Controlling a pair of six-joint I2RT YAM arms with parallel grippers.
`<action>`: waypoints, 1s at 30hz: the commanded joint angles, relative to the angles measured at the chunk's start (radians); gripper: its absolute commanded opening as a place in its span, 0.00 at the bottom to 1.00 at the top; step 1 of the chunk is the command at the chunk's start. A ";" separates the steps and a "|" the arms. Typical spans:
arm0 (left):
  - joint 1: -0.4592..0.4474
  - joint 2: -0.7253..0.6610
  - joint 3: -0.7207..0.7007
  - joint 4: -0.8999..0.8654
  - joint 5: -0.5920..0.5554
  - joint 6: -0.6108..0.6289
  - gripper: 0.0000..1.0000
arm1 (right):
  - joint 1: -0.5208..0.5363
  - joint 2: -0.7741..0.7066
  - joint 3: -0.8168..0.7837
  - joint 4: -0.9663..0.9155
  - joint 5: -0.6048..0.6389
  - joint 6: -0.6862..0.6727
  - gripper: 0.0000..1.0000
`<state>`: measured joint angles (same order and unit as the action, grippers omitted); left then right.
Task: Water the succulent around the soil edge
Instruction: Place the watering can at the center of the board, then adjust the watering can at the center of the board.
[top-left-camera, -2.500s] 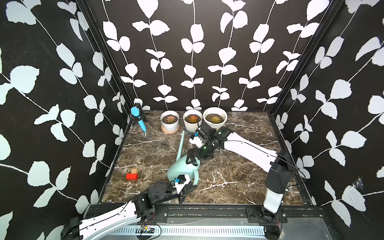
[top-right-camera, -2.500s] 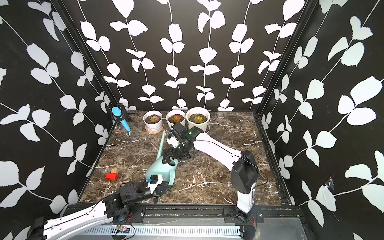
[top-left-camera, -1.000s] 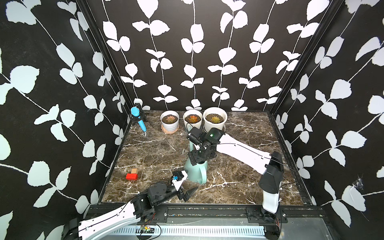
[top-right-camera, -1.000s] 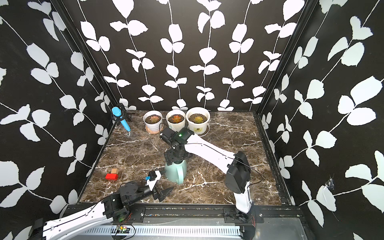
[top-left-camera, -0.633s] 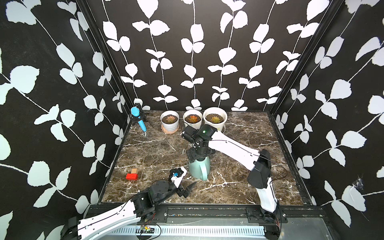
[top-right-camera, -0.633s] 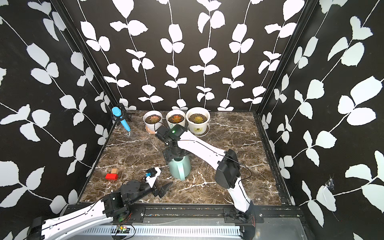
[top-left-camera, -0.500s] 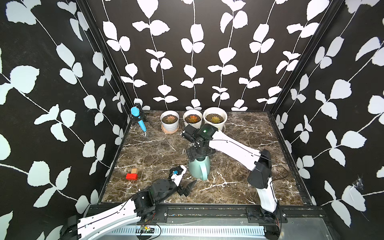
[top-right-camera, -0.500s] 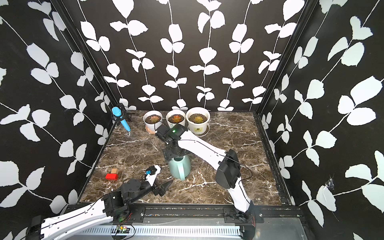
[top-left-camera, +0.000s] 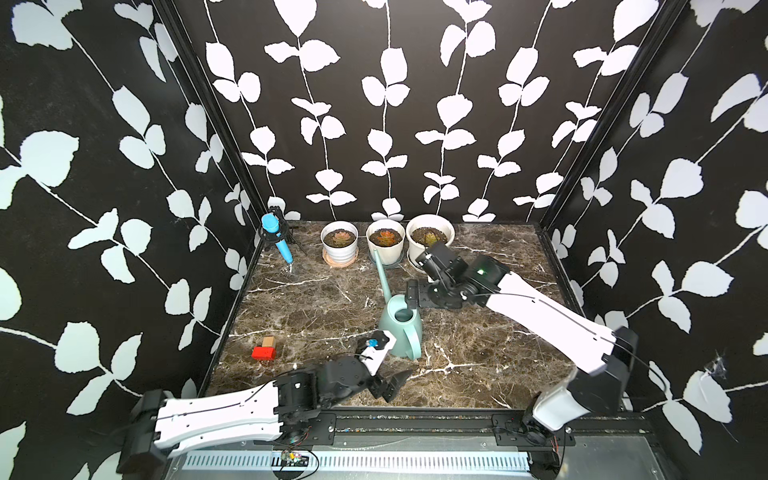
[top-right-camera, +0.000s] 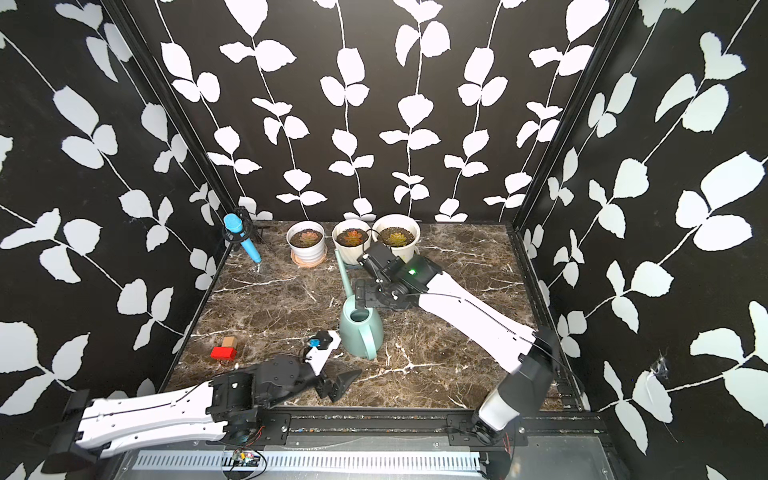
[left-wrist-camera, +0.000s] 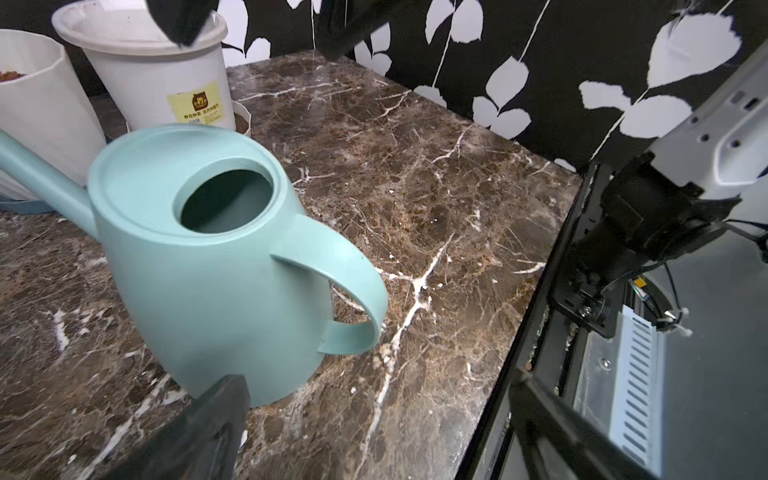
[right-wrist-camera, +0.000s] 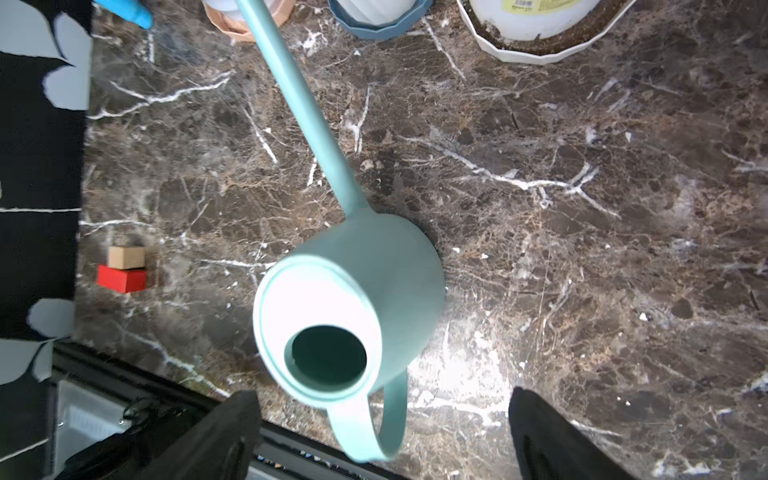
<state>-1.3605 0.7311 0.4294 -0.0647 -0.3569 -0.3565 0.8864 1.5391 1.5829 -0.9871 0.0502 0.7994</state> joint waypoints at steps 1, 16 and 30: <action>-0.009 0.048 0.068 -0.179 -0.210 -0.123 0.99 | 0.000 -0.082 -0.119 -0.002 0.044 -0.008 0.66; 0.022 -0.281 -0.012 -0.588 -0.415 -0.646 0.00 | -0.097 -0.130 -0.582 0.337 -0.097 0.088 0.00; 0.146 -0.028 0.090 -0.547 -0.198 -0.582 0.00 | 0.142 0.054 -0.520 0.631 -0.077 0.333 0.00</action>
<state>-1.2201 0.7040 0.4854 -0.6182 -0.5819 -0.9577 0.9989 1.5543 0.9913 -0.4553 -0.0433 1.0660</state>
